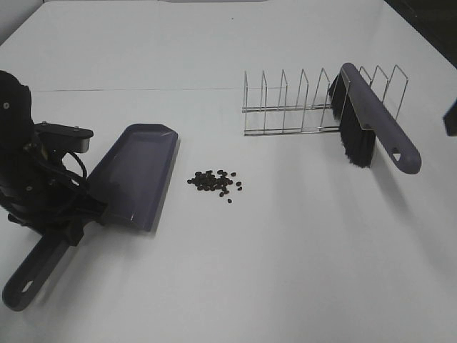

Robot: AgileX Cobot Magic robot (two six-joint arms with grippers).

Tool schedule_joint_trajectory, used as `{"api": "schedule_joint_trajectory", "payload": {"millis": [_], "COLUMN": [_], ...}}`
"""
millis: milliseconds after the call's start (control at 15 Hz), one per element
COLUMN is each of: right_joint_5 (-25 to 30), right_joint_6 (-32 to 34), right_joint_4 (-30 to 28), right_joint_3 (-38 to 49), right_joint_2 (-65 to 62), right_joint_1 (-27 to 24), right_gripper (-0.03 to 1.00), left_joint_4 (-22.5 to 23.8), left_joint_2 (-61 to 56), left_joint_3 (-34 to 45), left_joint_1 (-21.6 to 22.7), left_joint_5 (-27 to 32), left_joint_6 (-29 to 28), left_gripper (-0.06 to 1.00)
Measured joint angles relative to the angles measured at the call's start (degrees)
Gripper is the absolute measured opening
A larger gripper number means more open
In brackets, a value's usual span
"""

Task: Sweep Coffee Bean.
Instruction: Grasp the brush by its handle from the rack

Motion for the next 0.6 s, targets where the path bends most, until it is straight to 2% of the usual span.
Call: {"api": "schedule_joint_trajectory", "payload": {"millis": [67, 133, 267, 600], "right_joint_5": [0.0, 0.1, 1.5, 9.9], "right_joint_6": [0.0, 0.0, 0.0, 0.0], "right_joint_4": [1.1, 1.2, 1.3, 1.3], "right_joint_3": [-8.4, -10.3, -21.3, -45.2], "right_joint_2": [12.9, 16.2, 28.5, 53.6], "right_joint_1": [0.0, 0.0, 0.0, 0.0], "right_gripper": [0.93, 0.93, 0.93, 0.93], "left_joint_4": [0.0, 0.0, 0.0, 0.0], "left_joint_2": [0.0, 0.0, 0.0, 0.0], "left_joint_3": [0.0, 0.0, 0.0, 0.0], "left_joint_1": [0.0, 0.0, 0.0, 0.0], "left_joint_5": [0.2, 0.4, 1.1, 1.1], "left_joint_6": [0.0, 0.0, 0.0, 0.0], "left_gripper": [0.31, 0.31, 0.31, 0.31]}}
